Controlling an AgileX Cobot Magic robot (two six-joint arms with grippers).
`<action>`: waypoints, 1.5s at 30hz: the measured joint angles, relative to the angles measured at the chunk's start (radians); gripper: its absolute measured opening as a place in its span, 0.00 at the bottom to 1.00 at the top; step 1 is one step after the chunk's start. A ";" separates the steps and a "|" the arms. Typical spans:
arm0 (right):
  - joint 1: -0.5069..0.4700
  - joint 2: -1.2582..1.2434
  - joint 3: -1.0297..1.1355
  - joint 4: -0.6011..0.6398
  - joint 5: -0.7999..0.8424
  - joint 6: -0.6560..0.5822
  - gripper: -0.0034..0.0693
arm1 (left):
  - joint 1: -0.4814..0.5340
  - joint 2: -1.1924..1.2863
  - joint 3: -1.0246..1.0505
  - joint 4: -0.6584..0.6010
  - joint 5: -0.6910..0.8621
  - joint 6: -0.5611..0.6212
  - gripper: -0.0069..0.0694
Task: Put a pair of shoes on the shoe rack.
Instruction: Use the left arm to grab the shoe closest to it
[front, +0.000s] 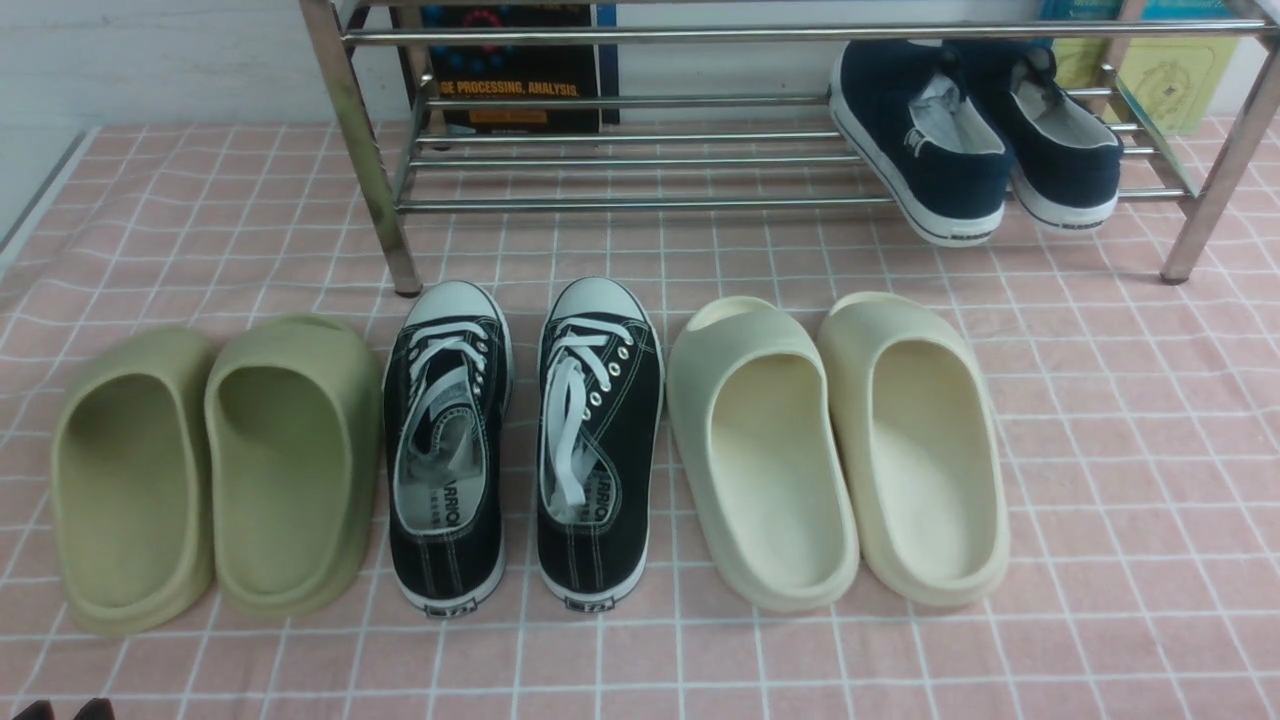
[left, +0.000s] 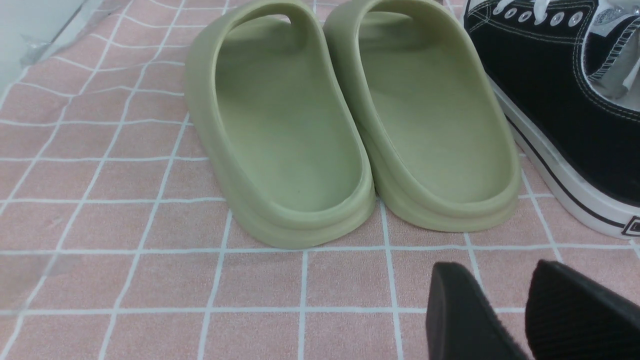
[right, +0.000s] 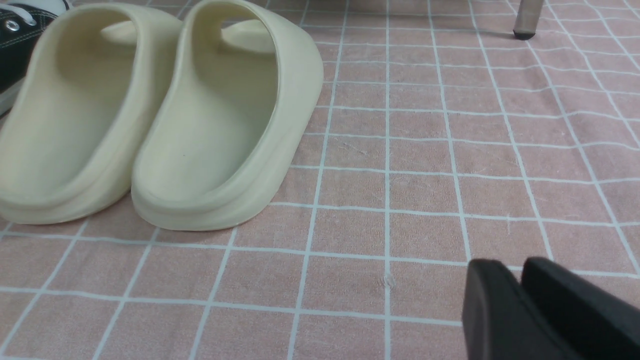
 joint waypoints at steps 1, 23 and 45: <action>0.000 0.000 0.000 0.000 0.000 0.000 0.19 | 0.000 0.000 0.002 0.000 -0.018 0.000 0.40; 0.000 0.000 0.000 0.000 0.000 0.000 0.23 | 0.000 0.000 -0.012 -0.004 -1.036 -0.221 0.40; 0.000 0.000 0.000 0.000 0.000 0.000 0.26 | 0.000 0.830 -0.685 -0.277 0.229 0.051 0.09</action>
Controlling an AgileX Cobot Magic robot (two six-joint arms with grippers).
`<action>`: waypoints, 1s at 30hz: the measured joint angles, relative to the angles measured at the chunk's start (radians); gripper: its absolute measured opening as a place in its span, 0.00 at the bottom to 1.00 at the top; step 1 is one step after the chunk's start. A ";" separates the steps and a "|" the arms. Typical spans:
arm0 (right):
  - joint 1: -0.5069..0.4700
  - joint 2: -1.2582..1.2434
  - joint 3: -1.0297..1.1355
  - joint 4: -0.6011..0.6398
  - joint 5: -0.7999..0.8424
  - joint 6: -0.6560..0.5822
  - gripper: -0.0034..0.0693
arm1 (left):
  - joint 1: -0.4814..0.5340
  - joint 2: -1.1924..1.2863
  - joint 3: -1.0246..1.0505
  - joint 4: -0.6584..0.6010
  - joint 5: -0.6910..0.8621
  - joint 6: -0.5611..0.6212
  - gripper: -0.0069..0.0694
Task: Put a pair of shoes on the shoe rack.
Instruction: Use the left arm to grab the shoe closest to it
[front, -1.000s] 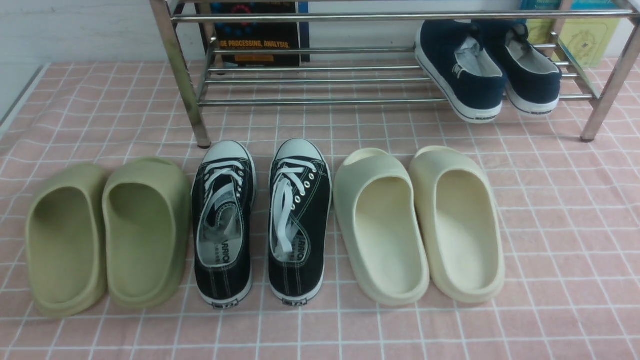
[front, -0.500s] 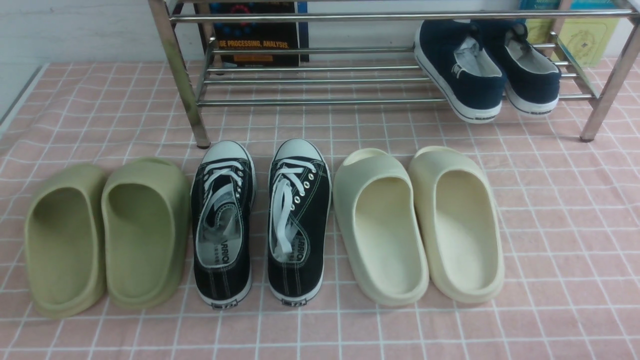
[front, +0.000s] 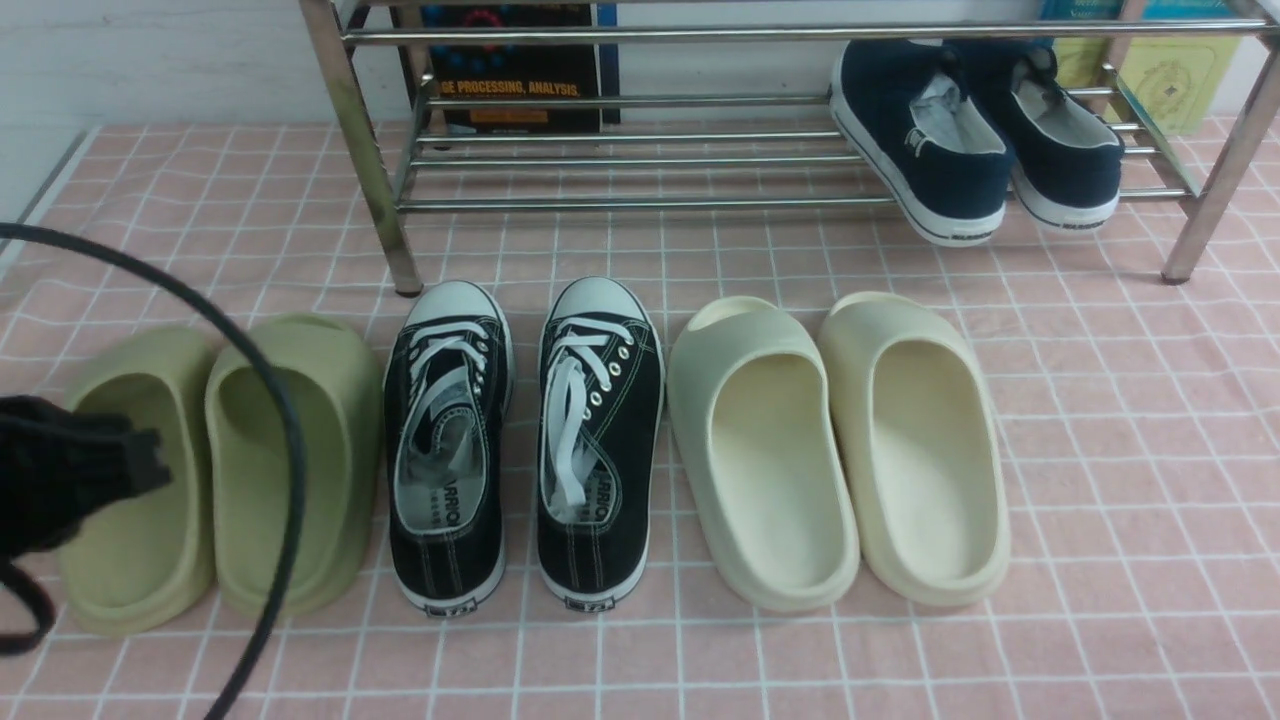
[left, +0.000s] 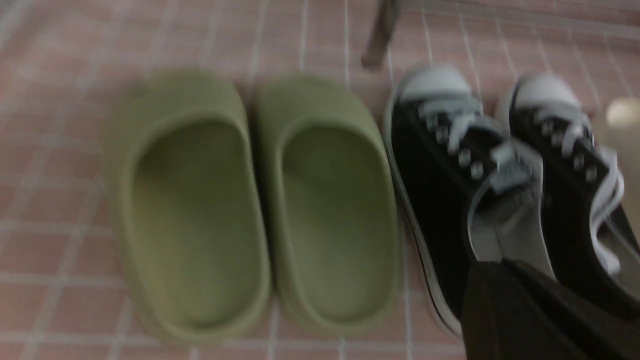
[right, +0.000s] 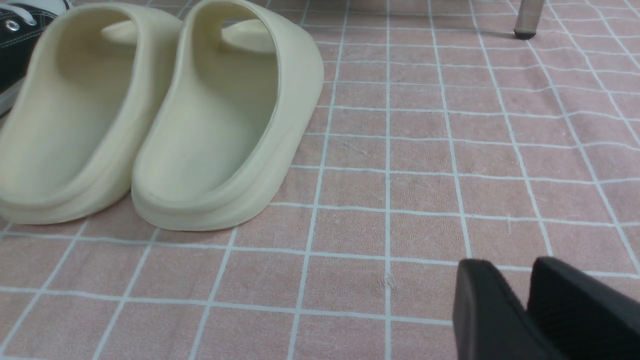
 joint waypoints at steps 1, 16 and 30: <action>0.000 0.000 0.000 0.000 0.000 0.000 0.26 | 0.000 0.087 -0.022 -0.090 0.056 0.057 0.09; 0.000 0.000 0.000 0.000 0.000 0.000 0.28 | -0.101 0.548 -0.310 -0.235 0.253 0.330 0.58; 0.000 0.000 0.000 0.000 0.000 0.000 0.30 | -0.323 0.862 -0.320 0.359 -0.045 -0.267 0.34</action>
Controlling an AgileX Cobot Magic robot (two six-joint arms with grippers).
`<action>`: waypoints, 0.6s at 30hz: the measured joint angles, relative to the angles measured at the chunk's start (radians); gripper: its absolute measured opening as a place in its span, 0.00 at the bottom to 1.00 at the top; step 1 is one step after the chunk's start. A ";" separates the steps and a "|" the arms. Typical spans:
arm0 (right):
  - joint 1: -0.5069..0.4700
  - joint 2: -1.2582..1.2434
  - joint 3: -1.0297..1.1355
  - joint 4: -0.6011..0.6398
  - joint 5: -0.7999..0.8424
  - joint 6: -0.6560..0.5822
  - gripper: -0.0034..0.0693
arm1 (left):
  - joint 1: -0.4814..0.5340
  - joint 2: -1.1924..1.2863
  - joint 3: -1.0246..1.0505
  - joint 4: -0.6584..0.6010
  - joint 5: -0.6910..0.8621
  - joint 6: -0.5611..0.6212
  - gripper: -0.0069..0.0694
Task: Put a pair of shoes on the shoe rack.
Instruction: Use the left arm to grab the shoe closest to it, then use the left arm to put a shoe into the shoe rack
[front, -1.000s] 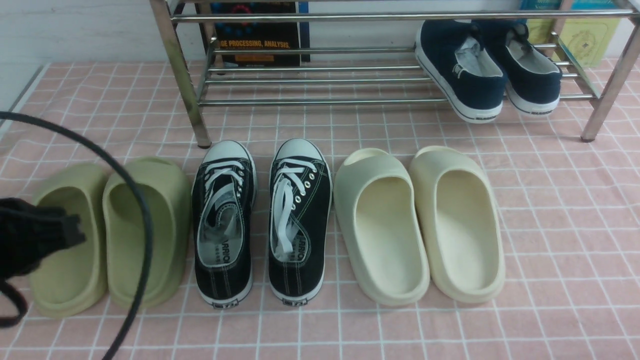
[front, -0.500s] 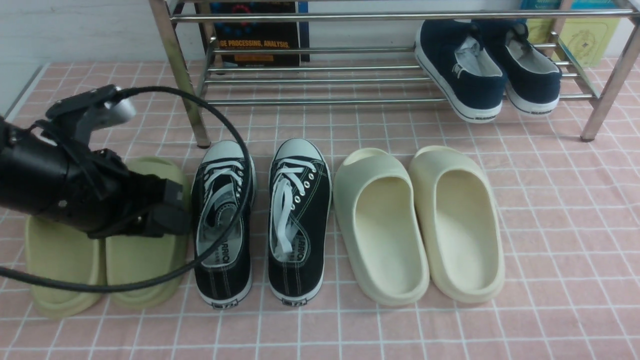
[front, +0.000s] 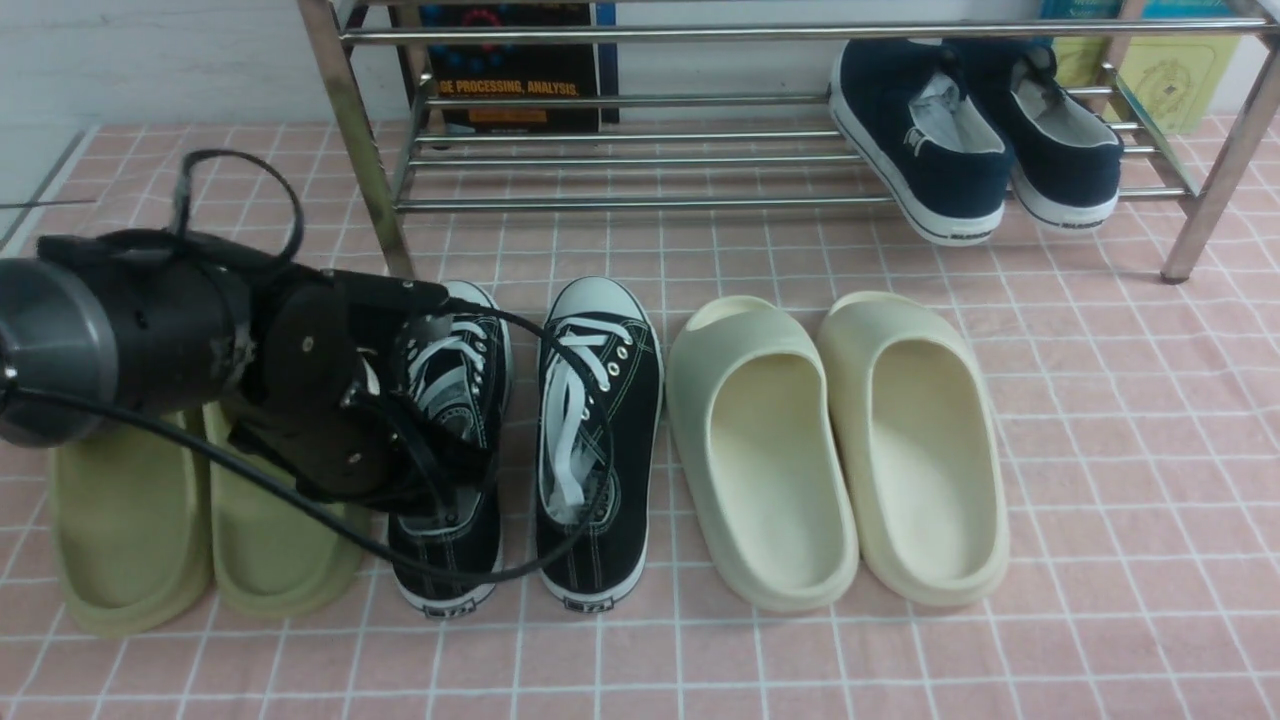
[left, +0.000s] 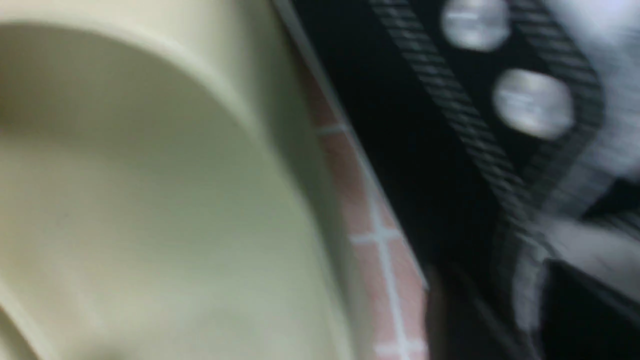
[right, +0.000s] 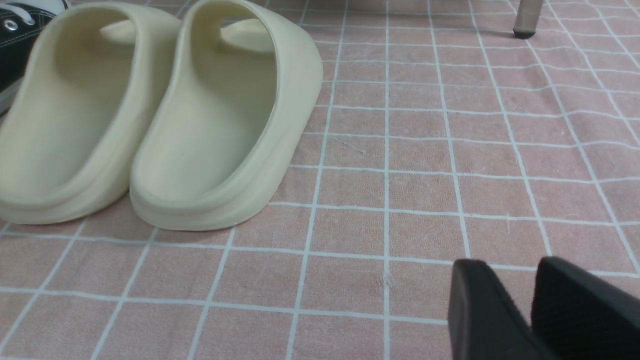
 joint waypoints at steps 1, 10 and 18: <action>0.000 0.000 0.000 0.000 0.000 0.000 0.30 | 0.000 0.008 -0.001 0.016 -0.008 -0.043 0.27; 0.000 0.000 0.000 0.000 0.000 0.000 0.32 | 0.000 -0.086 -0.108 0.043 0.156 -0.158 0.10; 0.000 0.000 0.000 0.000 0.000 0.000 0.34 | 0.000 -0.094 -0.353 0.055 0.206 -0.166 0.10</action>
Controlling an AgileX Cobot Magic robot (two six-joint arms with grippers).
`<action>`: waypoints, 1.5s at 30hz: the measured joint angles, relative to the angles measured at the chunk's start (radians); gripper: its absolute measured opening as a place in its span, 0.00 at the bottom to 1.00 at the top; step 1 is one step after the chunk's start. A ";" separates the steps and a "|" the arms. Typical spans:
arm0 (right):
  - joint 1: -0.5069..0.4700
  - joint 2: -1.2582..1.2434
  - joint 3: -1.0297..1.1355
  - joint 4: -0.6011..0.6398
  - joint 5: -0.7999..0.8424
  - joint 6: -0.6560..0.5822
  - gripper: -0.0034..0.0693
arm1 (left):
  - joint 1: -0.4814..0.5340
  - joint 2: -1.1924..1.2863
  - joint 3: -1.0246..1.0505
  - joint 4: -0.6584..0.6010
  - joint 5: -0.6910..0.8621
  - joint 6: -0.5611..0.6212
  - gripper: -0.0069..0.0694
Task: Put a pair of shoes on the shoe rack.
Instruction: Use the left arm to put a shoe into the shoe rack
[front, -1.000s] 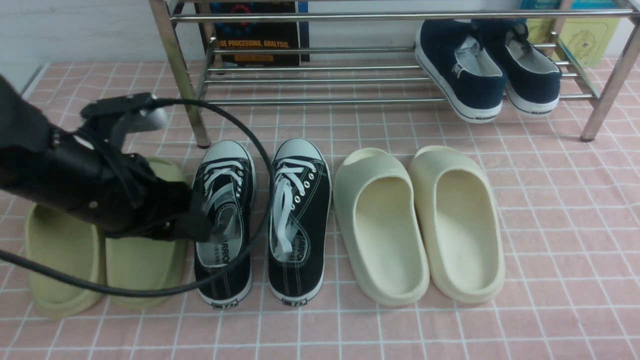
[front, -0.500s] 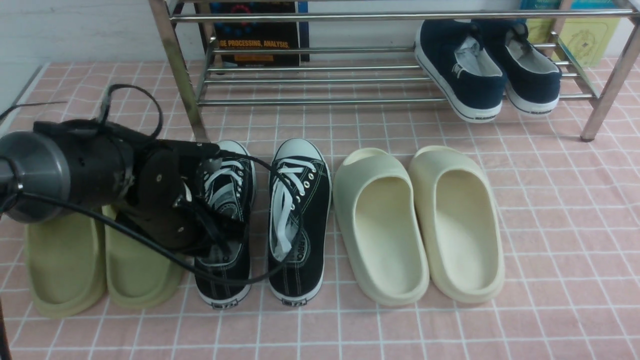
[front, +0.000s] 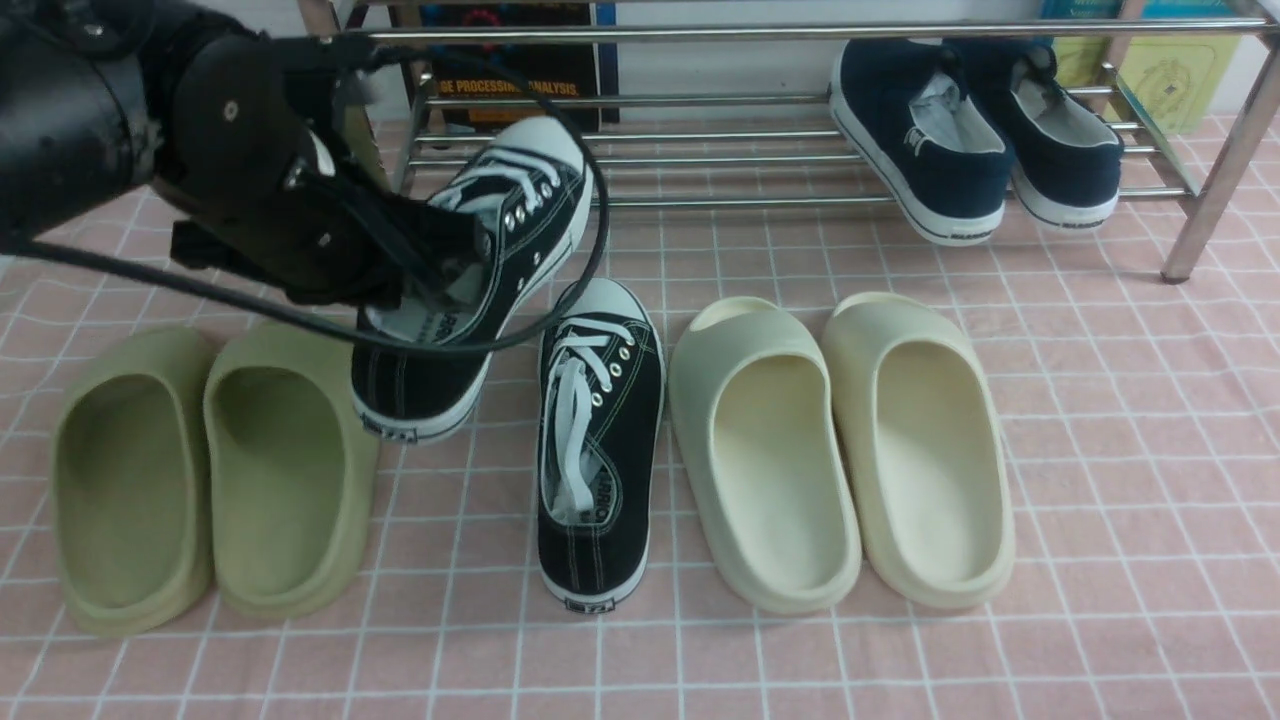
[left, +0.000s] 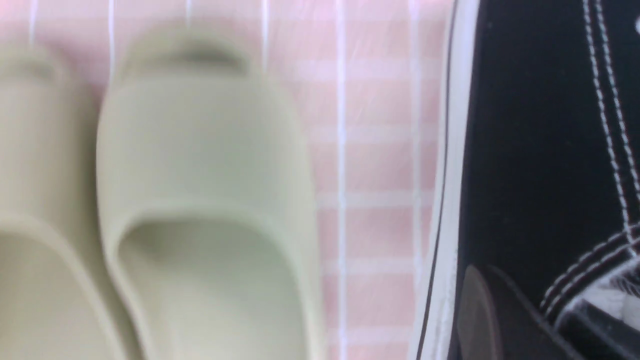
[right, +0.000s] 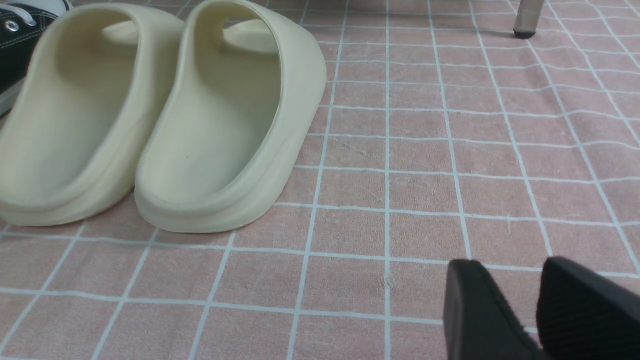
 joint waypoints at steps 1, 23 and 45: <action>0.000 0.000 0.000 0.000 0.000 0.000 0.34 | 0.000 0.024 -0.028 0.008 -0.004 -0.007 0.10; 0.000 0.000 0.000 0.000 0.000 0.000 0.37 | 0.000 0.617 -0.635 0.423 -0.167 -0.461 0.14; 0.000 0.000 0.000 0.001 0.000 0.000 0.38 | 0.000 0.450 -0.664 0.193 0.111 -0.069 0.42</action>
